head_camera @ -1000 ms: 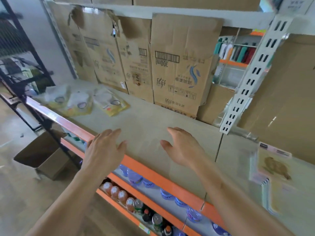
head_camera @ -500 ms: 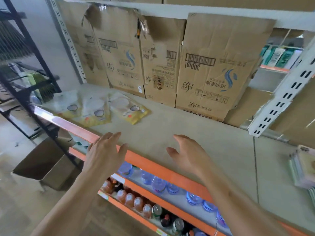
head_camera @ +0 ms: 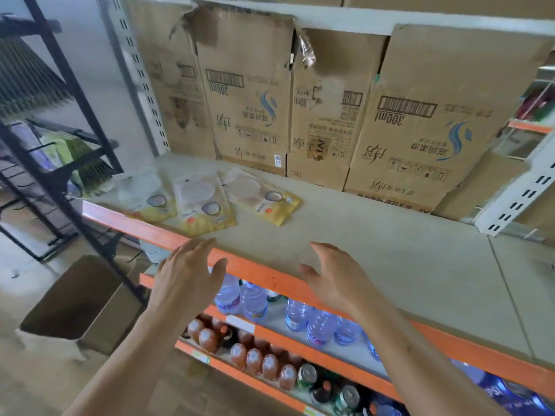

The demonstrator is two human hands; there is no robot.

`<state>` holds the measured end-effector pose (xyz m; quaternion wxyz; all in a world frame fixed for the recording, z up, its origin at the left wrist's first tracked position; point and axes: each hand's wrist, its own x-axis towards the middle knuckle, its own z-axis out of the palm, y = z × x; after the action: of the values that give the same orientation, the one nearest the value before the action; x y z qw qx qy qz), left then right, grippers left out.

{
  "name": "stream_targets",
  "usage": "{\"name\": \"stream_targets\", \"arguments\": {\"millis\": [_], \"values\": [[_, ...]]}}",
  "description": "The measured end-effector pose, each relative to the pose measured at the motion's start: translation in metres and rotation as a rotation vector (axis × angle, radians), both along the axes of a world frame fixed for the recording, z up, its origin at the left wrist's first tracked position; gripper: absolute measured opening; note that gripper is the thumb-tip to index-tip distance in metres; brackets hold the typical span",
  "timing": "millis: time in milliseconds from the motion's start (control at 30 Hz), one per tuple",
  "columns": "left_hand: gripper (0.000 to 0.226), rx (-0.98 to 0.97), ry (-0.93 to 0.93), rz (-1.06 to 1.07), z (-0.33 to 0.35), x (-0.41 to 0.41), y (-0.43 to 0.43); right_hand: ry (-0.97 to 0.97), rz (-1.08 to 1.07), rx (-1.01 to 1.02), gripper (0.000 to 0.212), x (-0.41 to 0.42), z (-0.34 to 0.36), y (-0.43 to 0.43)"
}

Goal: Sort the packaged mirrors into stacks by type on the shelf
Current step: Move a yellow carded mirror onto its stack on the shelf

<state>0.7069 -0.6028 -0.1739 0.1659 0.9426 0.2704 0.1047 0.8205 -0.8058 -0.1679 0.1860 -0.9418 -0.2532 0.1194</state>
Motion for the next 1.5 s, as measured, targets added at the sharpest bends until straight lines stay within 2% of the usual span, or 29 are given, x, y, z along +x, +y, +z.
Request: {"name": "stream_targets", "arguments": {"millis": [433,767,1100,1300,1500], "values": [[0.049,0.07,0.077,-0.039,0.001,0.03,0.095,0.016,-0.024,0.031,0.051,0.032,-0.024,0.09],[0.048,0.165,0.236,-0.104,0.005,0.092,0.174,0.029,-0.04,0.054,0.032,0.063,-0.033,0.15],[0.045,0.027,0.221,-0.096,-0.016,0.14,0.226,0.052,-0.094,0.001,0.033,0.062,-0.04,0.185],[0.049,-0.036,0.216,-0.112,-0.026,0.162,0.255,0.08,-0.257,0.014,0.047,0.055,-0.048,0.21],[0.056,-0.151,0.301,-0.148,-0.032,0.182,0.282,0.067,-0.361,0.005,0.027,0.056,-0.054,0.218]]}}
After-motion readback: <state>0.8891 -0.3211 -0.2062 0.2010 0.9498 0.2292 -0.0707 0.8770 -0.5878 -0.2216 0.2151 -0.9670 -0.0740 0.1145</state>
